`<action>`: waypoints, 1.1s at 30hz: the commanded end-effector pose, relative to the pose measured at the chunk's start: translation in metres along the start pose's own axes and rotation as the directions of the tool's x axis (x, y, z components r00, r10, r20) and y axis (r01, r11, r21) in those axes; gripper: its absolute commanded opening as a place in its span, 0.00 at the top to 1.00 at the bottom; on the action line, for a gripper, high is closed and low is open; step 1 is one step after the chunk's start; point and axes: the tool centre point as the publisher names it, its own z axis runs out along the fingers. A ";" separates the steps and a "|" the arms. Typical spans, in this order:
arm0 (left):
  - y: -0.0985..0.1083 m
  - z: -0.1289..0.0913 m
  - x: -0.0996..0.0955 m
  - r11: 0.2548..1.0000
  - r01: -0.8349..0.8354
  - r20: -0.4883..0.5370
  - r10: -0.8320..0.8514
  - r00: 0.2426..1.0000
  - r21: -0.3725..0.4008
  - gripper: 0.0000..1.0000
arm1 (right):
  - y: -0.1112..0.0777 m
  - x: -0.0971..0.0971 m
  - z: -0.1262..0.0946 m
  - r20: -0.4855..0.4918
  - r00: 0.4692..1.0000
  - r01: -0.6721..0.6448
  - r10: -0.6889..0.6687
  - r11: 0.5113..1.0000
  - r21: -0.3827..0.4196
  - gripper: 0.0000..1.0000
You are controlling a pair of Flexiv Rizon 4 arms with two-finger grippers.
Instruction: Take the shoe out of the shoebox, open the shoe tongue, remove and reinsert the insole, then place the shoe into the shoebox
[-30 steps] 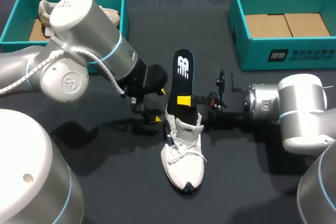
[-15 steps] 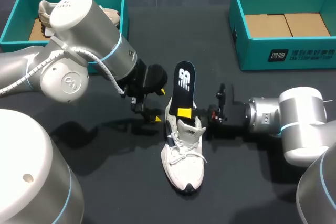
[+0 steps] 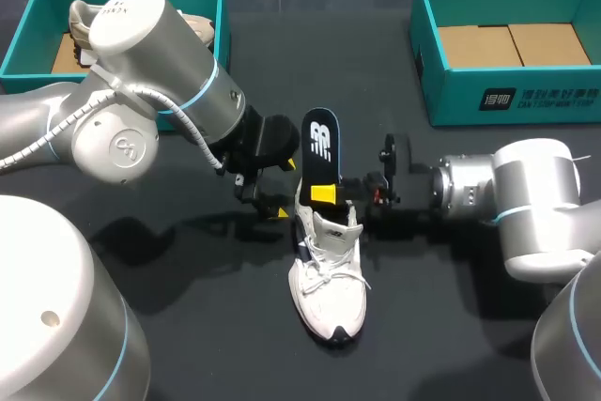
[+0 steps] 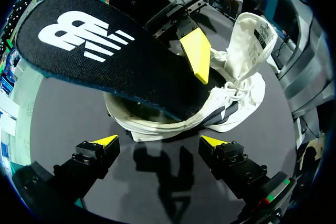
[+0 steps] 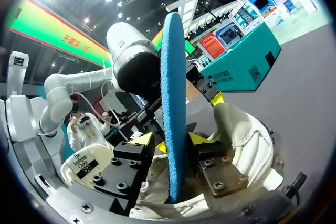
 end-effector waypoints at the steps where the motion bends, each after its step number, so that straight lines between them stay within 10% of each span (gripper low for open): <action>1: 0.000 0.001 0.000 1.000 0.000 0.001 0.000 1.000 -0.001 0.00 | 0.009 0.006 -0.001 0.014 1.000 0.009 -0.010 1.000 0.018 0.60; 9: 0.000 0.001 0.000 1.000 0.000 0.001 0.000 1.000 -0.001 0.00 | 0.024 0.001 -0.001 0.012 1.000 0.028 -0.028 0.999 0.033 0.63; 13: 0.000 0.001 0.000 1.000 0.000 0.001 0.000 1.000 -0.001 0.00 | 0.025 -0.009 0.000 0.003 1.000 0.007 -0.007 1.000 0.024 1.00; 33: 0.000 0.001 0.000 1.000 0.000 0.001 0.000 1.000 -0.001 0.00 | -0.023 0.000 -0.006 0.000 0.994 -0.111 0.111 0.993 -0.046 1.00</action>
